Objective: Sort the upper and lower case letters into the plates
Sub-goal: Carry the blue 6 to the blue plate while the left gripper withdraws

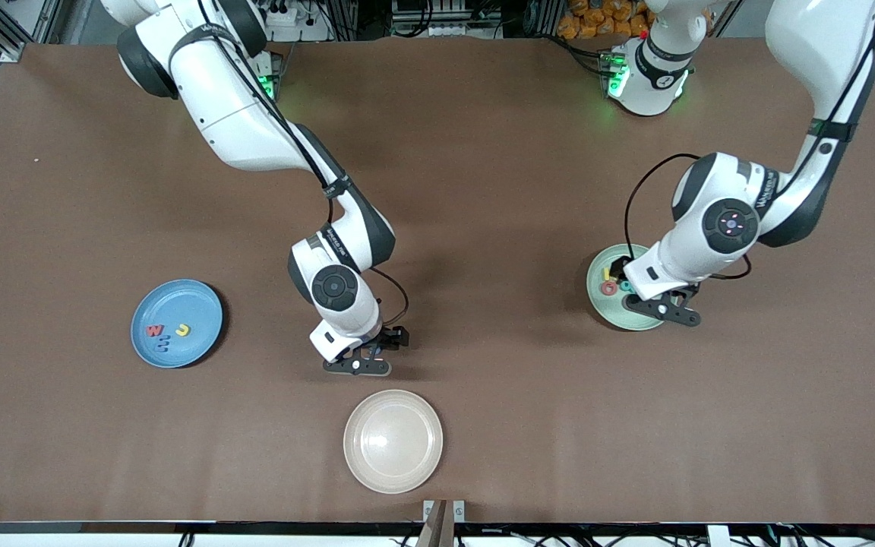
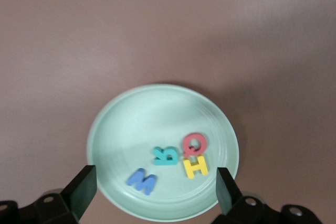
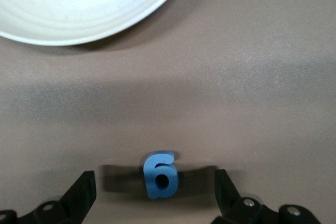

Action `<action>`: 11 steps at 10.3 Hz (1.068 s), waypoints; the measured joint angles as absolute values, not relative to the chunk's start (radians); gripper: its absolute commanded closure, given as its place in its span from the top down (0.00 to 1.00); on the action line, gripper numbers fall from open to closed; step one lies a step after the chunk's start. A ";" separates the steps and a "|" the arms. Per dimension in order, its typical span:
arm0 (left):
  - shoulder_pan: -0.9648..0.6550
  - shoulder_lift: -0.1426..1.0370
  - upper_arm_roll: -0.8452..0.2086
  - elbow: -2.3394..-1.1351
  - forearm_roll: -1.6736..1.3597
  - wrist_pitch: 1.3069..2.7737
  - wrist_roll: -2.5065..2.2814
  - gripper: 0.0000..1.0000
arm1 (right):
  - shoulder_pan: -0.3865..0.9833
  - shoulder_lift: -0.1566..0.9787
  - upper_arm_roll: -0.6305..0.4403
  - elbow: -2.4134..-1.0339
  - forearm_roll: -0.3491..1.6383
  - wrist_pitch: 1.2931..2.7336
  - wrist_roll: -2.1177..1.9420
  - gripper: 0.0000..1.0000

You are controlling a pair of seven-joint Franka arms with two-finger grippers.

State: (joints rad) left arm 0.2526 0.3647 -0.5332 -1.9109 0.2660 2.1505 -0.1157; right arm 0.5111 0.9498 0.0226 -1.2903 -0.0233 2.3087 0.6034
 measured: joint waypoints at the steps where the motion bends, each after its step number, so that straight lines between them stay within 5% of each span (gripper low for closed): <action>1: 0.254 0.360 -0.533 -1.833 0.266 2.091 -0.117 1.00 | 0.511 0.951 0.023 -1.290 -0.024 2.309 0.603 0.78; 2: 0.254 0.357 -0.536 -1.752 0.266 2.037 -0.117 1.00 | 0.511 0.951 0.023 -1.290 -0.031 2.309 0.603 0.03; 5: 0.246 0.353 -0.572 -1.533 0.266 1.887 -0.117 1.00 | 0.511 0.950 0.022 -1.284 -0.078 2.314 0.604 0.00; 11: 0.248 0.332 -0.572 -1.463 0.205 1.841 -0.117 1.00 | 0.509 0.950 0.021 -1.276 -0.080 2.313 0.607 0.00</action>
